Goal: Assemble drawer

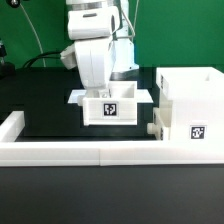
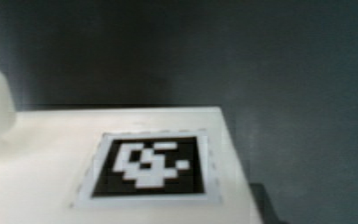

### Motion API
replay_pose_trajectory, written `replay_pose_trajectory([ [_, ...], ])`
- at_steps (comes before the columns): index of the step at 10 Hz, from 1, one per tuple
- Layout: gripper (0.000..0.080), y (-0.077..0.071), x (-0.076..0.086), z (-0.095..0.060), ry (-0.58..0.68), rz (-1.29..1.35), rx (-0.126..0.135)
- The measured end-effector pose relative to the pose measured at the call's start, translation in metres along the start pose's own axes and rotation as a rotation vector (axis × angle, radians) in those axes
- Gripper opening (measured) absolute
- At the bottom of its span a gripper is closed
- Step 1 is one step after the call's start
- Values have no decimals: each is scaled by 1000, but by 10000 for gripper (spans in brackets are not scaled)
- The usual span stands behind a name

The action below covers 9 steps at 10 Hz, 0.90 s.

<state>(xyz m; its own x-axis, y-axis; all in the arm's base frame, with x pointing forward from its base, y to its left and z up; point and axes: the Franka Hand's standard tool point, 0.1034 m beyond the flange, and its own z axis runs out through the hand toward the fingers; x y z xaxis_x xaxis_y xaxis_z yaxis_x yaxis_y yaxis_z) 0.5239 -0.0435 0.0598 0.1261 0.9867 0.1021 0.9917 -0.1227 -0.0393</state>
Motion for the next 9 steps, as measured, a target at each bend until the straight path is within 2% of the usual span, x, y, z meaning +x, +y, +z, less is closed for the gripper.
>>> replay_pose_trajectory([
  [1,42,1,1,0,0,-7,0],
  [2,42,5,4,-1,-1,-17,-14],
  [3,42,9,11,-1,-3,-39,-39],
  [4,42,10,16,-1,-1,-31,-49],
  [5,42,13,19,0,0,-26,-77],
  [9,42,10,26,5,2,-8,-65],
])
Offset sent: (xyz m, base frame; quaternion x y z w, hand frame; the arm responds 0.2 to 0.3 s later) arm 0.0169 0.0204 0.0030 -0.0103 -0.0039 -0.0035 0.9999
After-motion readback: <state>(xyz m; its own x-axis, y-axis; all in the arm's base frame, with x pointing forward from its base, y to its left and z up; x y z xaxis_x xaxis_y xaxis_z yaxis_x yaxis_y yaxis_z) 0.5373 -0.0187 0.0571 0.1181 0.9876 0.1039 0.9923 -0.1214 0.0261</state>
